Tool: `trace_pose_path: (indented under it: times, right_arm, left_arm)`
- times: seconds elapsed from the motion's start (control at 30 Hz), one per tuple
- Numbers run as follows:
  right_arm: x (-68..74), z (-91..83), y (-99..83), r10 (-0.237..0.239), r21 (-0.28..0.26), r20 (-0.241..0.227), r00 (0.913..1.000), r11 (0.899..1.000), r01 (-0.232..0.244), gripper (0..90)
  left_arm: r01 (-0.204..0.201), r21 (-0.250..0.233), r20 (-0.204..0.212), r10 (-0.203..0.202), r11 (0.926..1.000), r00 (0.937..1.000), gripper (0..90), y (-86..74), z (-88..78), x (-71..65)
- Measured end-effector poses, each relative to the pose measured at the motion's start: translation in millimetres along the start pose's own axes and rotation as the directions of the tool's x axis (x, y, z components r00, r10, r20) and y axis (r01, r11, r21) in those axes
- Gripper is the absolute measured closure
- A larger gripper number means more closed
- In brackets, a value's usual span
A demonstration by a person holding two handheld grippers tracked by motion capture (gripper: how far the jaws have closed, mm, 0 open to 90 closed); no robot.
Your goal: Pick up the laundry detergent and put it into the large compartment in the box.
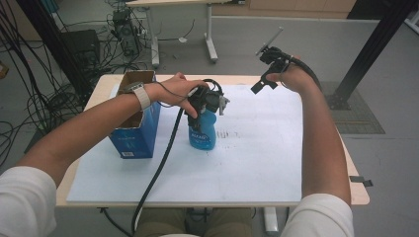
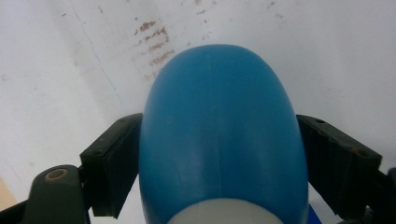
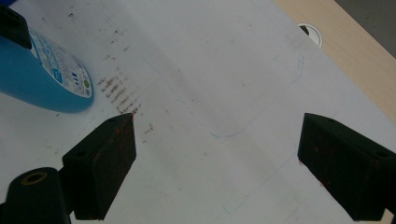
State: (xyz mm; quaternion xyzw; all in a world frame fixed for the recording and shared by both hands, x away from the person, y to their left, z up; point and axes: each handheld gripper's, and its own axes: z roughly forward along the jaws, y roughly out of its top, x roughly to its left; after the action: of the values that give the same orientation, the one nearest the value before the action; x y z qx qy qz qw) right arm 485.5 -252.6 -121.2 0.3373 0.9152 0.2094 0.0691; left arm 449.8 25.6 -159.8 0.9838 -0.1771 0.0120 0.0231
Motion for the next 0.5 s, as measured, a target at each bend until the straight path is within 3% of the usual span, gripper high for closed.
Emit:
trace_pose_path:
  times: [0.5]
  right_arm:
    - [1.0,-0.3,0.2,-0.005,-0.001,-0.002,1.0,1.0,0.005,11.6]
  left_arm:
    - [-0.001,0.018,-0.002,0.001,0.9998,1.0,33.1,2.8,0.7,2.4]
